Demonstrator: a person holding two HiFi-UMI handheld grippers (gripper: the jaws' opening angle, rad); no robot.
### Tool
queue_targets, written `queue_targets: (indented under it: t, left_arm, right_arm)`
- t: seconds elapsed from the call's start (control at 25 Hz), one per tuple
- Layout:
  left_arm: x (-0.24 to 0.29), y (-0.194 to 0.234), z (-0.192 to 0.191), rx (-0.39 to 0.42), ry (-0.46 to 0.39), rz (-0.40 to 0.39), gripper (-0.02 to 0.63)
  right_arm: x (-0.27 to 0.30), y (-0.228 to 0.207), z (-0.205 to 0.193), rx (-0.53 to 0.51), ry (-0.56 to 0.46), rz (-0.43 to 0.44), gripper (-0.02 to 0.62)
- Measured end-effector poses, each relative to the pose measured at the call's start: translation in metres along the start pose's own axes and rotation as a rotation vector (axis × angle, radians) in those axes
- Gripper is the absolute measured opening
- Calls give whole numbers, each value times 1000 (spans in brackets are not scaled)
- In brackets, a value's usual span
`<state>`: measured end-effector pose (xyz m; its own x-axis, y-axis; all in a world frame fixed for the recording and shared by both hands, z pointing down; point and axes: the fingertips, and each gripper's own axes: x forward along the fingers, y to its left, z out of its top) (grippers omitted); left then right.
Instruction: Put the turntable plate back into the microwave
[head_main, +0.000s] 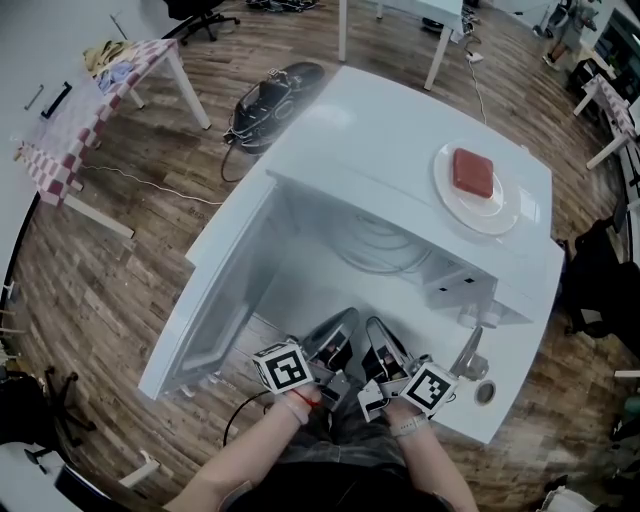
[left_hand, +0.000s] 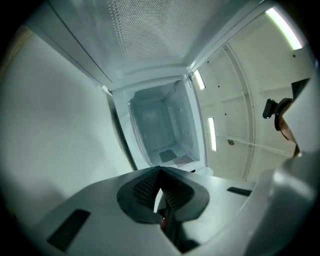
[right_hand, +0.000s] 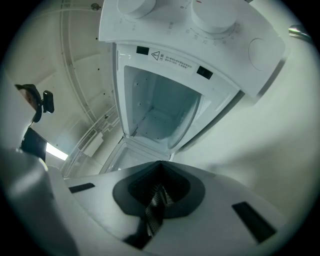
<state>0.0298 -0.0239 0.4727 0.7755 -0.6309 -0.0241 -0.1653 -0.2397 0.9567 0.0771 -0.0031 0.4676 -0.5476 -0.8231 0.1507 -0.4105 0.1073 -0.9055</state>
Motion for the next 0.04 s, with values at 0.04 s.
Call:
queue_targets:
  t: [0.04]
  left_arm:
    - [0, -1, -1, -2, 3, 0, 11]
  right_arm:
    - [-1, 1, 0, -4, 1, 3, 18]
